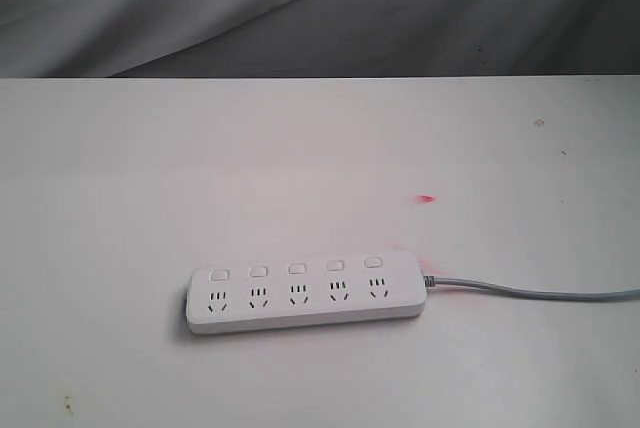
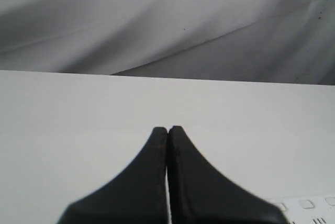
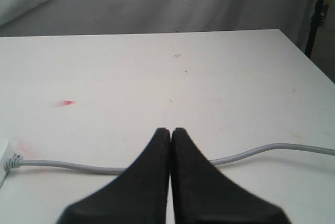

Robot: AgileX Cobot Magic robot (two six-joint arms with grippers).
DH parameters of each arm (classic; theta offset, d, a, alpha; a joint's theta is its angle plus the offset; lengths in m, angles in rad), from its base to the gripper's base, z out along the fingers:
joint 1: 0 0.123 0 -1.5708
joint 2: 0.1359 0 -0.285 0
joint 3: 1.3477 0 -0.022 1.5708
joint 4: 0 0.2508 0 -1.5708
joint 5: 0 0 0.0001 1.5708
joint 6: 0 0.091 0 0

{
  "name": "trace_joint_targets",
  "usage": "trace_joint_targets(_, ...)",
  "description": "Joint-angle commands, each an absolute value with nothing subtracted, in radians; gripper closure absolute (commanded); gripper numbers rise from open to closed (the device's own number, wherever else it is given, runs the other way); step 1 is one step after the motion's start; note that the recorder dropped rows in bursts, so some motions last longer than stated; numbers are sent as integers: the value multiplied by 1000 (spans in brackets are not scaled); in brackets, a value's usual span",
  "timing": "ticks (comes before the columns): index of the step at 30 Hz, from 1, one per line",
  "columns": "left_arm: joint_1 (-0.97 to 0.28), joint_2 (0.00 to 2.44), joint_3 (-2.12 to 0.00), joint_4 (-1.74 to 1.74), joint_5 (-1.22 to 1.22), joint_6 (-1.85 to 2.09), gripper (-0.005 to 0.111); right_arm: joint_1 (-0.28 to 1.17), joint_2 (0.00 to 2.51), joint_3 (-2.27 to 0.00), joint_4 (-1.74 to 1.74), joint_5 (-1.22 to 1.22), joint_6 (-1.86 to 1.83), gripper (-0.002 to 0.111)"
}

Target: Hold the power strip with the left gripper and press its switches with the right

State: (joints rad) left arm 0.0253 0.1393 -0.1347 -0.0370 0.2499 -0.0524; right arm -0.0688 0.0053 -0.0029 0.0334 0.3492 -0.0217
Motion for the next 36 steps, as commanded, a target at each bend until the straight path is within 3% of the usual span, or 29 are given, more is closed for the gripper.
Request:
trace_joint_targets(1, 48, 13, -68, -48, 232, -59, 107, -70, 0, 0, 22, 349, -20, 108)
trace_joint_targets(36, 46, 0, 0, -44, 281, -76, 107, -70, 0, 0, 22, 349, -20, 108)
